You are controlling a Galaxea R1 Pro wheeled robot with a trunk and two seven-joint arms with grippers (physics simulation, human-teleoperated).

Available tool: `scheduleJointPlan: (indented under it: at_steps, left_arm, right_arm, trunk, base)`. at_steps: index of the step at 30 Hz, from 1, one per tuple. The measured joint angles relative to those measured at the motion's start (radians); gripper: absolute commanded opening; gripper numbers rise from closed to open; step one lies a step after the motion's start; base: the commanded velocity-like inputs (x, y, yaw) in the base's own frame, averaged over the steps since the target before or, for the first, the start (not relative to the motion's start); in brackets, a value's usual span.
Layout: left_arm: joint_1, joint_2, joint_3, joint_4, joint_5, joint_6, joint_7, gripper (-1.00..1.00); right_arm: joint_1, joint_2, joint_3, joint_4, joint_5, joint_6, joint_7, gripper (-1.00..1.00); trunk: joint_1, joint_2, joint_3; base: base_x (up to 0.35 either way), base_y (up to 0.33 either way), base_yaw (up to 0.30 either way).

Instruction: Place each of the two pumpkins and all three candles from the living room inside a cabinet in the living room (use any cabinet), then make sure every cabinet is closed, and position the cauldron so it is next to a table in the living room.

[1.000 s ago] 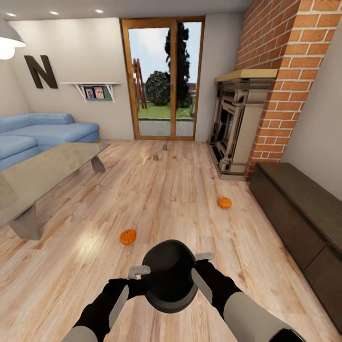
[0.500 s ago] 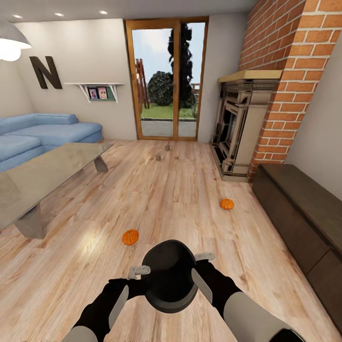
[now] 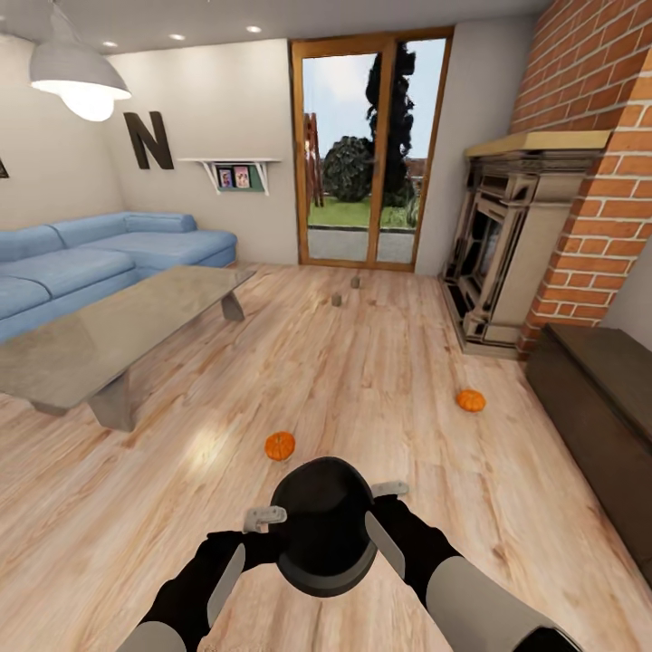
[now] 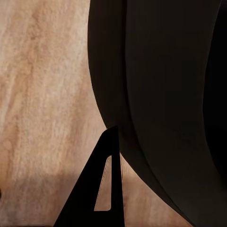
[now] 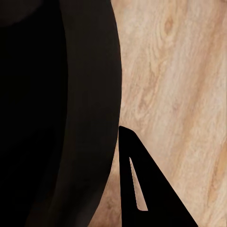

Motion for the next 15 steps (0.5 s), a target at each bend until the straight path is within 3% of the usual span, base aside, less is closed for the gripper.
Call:
scheduleJointPlan:
  at_steps: [15]
  left_arm:
    - [0.0,0.0,0.0,0.001,0.0,0.0,0.0,-1.0]
  right_arm:
    - [0.0,0.0,0.0,0.001,0.0,0.0,0.0,-1.0]
  trunk:
    - [0.0,0.0,0.0]
  base:
    - [0.0,0.0,0.281]
